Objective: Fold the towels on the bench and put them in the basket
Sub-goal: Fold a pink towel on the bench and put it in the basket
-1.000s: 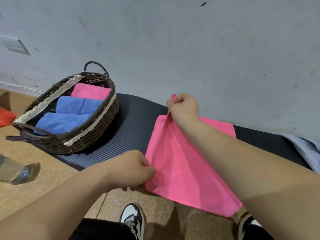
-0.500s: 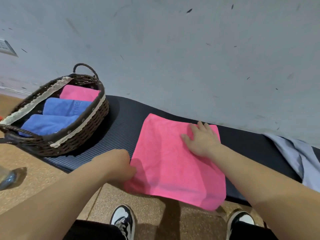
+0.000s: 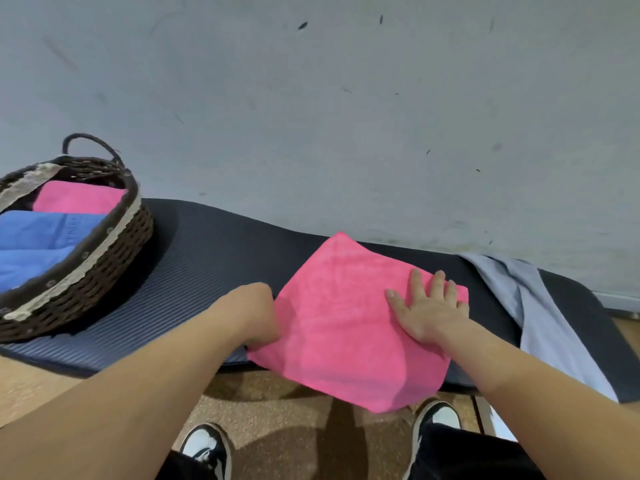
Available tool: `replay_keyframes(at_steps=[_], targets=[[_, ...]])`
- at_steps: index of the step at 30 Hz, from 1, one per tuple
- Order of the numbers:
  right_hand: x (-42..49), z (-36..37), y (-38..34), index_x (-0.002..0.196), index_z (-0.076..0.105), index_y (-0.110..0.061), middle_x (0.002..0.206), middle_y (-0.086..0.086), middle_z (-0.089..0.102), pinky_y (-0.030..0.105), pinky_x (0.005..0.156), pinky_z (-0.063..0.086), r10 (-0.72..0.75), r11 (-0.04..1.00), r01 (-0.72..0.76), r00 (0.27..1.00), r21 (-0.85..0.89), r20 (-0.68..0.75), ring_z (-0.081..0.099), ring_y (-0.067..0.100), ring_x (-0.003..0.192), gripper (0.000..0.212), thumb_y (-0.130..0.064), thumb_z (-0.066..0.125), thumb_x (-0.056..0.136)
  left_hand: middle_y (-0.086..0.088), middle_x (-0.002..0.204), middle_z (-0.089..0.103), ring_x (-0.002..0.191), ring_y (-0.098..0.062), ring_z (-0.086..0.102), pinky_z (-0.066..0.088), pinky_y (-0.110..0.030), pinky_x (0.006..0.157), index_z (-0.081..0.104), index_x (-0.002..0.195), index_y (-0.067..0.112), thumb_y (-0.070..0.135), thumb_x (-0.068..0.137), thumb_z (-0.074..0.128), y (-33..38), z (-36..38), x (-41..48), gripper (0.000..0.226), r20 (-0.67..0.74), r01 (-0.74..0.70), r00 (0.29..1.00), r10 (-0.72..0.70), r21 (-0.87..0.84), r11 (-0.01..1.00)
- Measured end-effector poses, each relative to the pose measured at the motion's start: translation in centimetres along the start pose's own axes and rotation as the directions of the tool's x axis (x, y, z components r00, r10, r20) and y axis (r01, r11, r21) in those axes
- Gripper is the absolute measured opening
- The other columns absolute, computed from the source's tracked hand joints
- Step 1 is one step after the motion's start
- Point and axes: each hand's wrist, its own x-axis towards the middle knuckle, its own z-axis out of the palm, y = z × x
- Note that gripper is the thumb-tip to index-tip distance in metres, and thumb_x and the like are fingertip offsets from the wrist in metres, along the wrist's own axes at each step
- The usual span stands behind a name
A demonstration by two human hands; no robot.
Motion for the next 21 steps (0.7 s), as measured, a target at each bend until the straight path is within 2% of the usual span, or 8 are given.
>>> replay_keyframes(at_steps=[4, 8, 11, 14, 16, 17, 19, 21], targets=[[-0.4, -0.4, 1.1, 0.163, -0.003, -0.026, 0.169, 0.017, -0.016, 0.062, 0.123, 0.005, 0.059, 0.997, -0.058, 0.998, 0.047, -0.013, -0.012, 0.039, 0.156, 0.088, -0.076, 0.020, 0.095, -0.001, 0.081, 0.062, 0.072, -0.019, 0.060, 0.050, -0.031, 0.062, 0.056, 0.079, 0.016, 0.015, 0.077, 0.054, 3.1, -0.4, 0.3, 0.003, 0.029, -0.037, 0.999, 0.037, -0.003, 0.999], [-0.6, -0.2, 0.5, 0.163, -0.001, -0.030, 0.170, 0.006, -0.018, 0.064, 0.122, 0.001, -0.108, 0.993, 0.114, 0.980, 0.027, -0.165, -0.018, 0.035, 0.156, 0.083, -0.071, 0.027, 0.097, -0.007, 0.082, 0.066, 0.070, -0.024, 0.064, 0.049, -0.031, 0.054, 0.059, 0.085, 0.010, 0.014, 0.075, 0.057, 2.7, -1.3, 0.3, 0.011, -0.008, -0.015, 1.000, 0.013, -0.218, 0.976], [-0.4, 0.1, -0.1, 0.160, -0.007, -0.045, 0.170, -0.001, -0.020, 0.065, 0.122, -0.003, -0.188, 0.981, 0.193, 0.976, 0.035, -0.111, -0.021, 0.034, 0.155, 0.080, -0.078, 0.022, 0.093, -0.019, 0.081, 0.071, 0.061, -0.029, 0.067, 0.056, -0.031, 0.047, 0.064, 0.093, 0.005, 0.005, 0.077, 0.060, 0.6, -2.3, -0.1, 0.017, 0.074, 0.073, 0.996, -0.053, -0.303, 0.950], [-0.1, 0.3, 0.0, 0.158, -0.012, -0.049, 0.170, -0.003, -0.020, 0.065, 0.122, -0.002, -0.171, 0.984, 0.171, 0.985, 0.042, -0.011, -0.018, 0.034, 0.156, 0.081, -0.083, 0.016, 0.090, -0.022, 0.078, 0.072, 0.055, -0.030, 0.068, 0.060, -0.035, 0.049, 0.061, 0.089, 0.006, 0.013, 0.084, 0.073, -1.4, -3.4, -0.5, 0.015, 0.150, 0.167, 0.980, -0.134, -0.230, 0.959], [0.0, 0.6, 0.4, 0.157, -0.014, -0.048, 0.169, -0.003, -0.023, 0.063, 0.123, -0.003, -0.176, 0.983, 0.177, 0.984, 0.045, -0.007, -0.020, 0.032, 0.156, 0.082, -0.084, 0.014, 0.089, -0.017, 0.068, 0.070, 0.048, -0.028, 0.065, 0.061, -0.037, 0.051, 0.061, 0.084, 0.006, 0.014, 0.085, 0.071, -2.0, -4.0, 0.2, 0.013, 0.044, 0.152, 0.988, -0.146, -0.219, 0.964], [-0.1, 0.8, 0.7, 0.158, -0.015, -0.047, 0.169, -0.002, -0.025, 0.062, 0.123, -0.003, -0.180, 0.983, 0.181, 0.983, 0.043, -0.018, -0.022, 0.030, 0.155, 0.082, -0.083, 0.013, 0.090, -0.015, 0.075, 0.074, 0.054, -0.027, 0.067, 0.062, -0.037, 0.056, 0.064, 0.087, 0.008, 0.013, 0.085, 0.067, -2.0, -4.2, 0.8, 0.006, -0.077, 0.125, 0.987, -0.143, -0.203, 0.971], [-0.5, 1.2, 1.0, 0.160, -0.014, -0.042, 0.168, 0.000, -0.026, 0.060, 0.124, -0.004, -0.202, 0.979, 0.203, 0.977, 0.012, -0.072, -0.024, 0.028, 0.155, 0.081, -0.079, 0.011, 0.093, -0.008, 0.105, 0.071, 0.083, -0.027, 0.069, 0.059, -0.039, 0.072, 0.064, 0.107, 0.019, 0.013, 0.086, 0.061, -1.6, -4.5, 1.6, 0.023, -0.345, 0.067, 0.931, -0.120, -0.161, 0.985], [-1.1, 1.7, 1.2, 0.161, -0.011, -0.037, 0.169, 0.001, -0.025, 0.058, 0.124, -0.005, -0.263, 0.965, 0.259, 0.947, -0.048, -0.184, -0.023, 0.026, 0.155, 0.076, -0.073, 0.012, 0.097, -0.005, 0.124, 0.056, 0.097, -0.029, 0.063, 0.052, -0.041, 0.077, 0.053, 0.131, 0.023, 0.013, 0.089, 0.061, -0.6, -4.4, 1.8, 0.044, -0.448, 0.013, 0.891, -0.078, -0.148, 0.989]])
